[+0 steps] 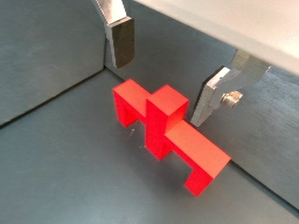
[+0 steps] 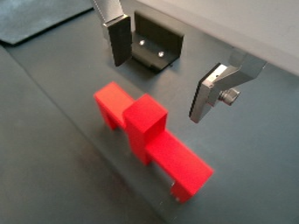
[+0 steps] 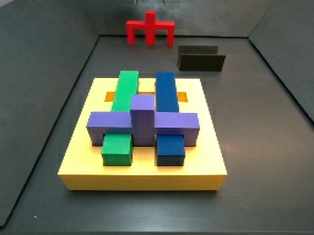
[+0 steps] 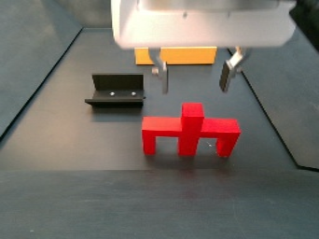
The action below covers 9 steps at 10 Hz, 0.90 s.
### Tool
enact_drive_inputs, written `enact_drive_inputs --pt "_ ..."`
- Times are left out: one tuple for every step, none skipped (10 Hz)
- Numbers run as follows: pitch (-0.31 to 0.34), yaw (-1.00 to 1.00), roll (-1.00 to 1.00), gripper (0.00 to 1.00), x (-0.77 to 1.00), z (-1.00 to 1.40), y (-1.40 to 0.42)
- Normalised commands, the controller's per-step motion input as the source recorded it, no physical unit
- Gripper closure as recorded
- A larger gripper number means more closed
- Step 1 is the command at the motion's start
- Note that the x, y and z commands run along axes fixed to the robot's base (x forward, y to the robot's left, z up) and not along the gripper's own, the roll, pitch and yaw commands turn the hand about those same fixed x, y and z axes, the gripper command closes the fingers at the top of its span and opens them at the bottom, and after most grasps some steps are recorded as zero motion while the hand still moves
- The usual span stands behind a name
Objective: Pick up the red object. Move up. Move to above the board. Insert the red object.
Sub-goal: Pick up the red object.
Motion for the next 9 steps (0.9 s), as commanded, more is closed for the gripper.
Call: enact_drive_inputs --pt "-0.006 -0.08 -0.01 0.00 0.00 -0.25 0.24" --pt "-0.030 -0.09 -0.03 0.00 0.00 -0.24 0.19" --pt "-0.030 -0.09 -0.01 0.00 0.00 -0.29 0.20" --pt "-0.036 -0.11 -0.03 0.00 0.00 -0.26 0.11" --pt "-0.036 -0.12 -0.05 0.00 0.09 -0.24 0.00" --pt "-0.040 -0.09 -0.07 0.00 0.10 -0.23 0.00" --pt "-0.060 -0.05 -0.12 0.00 0.07 -0.21 0.00" --pt "-0.076 -0.05 -0.13 0.00 0.04 -0.23 0.00" --pt "-0.096 -0.05 -0.13 0.00 0.00 -0.25 0.00"
